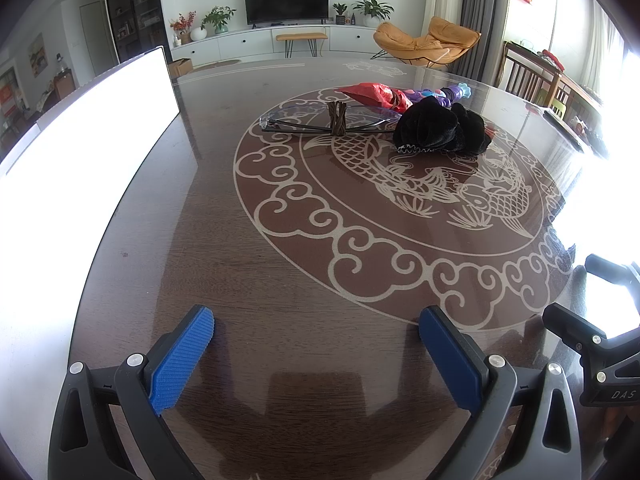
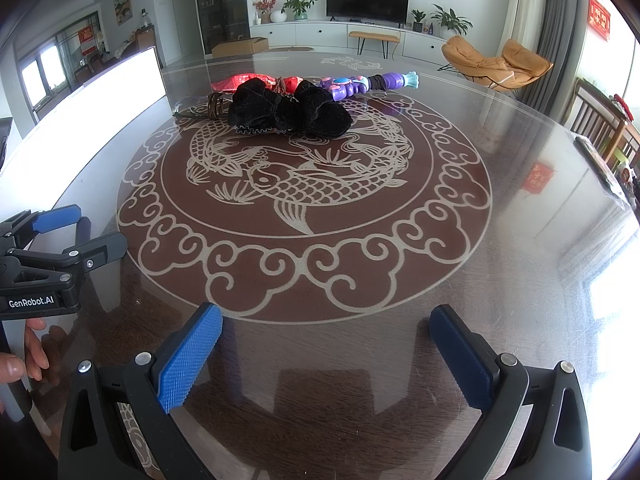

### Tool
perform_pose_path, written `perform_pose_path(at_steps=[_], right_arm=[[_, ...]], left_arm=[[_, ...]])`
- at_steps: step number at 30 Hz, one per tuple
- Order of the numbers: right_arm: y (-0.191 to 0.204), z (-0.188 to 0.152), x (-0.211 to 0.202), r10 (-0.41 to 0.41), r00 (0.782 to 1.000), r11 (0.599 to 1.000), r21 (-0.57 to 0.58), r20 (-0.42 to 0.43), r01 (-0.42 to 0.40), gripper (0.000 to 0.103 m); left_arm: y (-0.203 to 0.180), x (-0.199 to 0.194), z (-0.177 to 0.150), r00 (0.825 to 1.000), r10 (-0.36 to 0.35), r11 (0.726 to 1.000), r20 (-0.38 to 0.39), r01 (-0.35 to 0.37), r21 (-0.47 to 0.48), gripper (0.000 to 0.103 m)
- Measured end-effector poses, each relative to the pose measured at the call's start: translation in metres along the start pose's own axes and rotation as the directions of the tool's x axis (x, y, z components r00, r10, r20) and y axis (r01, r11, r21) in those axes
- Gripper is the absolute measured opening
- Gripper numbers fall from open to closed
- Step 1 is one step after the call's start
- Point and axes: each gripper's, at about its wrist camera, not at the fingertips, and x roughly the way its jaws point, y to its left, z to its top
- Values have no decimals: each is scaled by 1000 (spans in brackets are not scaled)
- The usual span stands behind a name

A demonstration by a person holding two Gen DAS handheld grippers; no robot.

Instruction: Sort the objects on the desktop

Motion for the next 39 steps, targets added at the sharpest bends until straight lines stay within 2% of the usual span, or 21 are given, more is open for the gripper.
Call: perform_pose_path(at_steps=[6, 13, 18, 24, 39], right_arm=[[0, 1, 0, 0, 1000, 1000, 0, 0, 0, 103], [0, 0, 0, 0, 1000, 1000, 0, 0, 0, 103], [0, 0, 0, 0, 1000, 1000, 0, 0, 0, 103], [0, 0, 0, 0, 1000, 1000, 0, 0, 0, 103], [0, 0, 0, 0, 1000, 1000, 0, 0, 0, 103]], left_arm=[[-5, -5, -9, 1000, -16, 1000, -8, 16, 21, 103], [-11, -29, -44, 998, -58, 995, -15, 59, 85, 103], [-7, -41, -60, 998, -60, 995, -9, 61, 84, 103], [7, -55, -81, 997, -59, 996, 58, 54, 73, 103], [11, -53, -80, 997, -51, 997, 59, 47, 65, 103]])
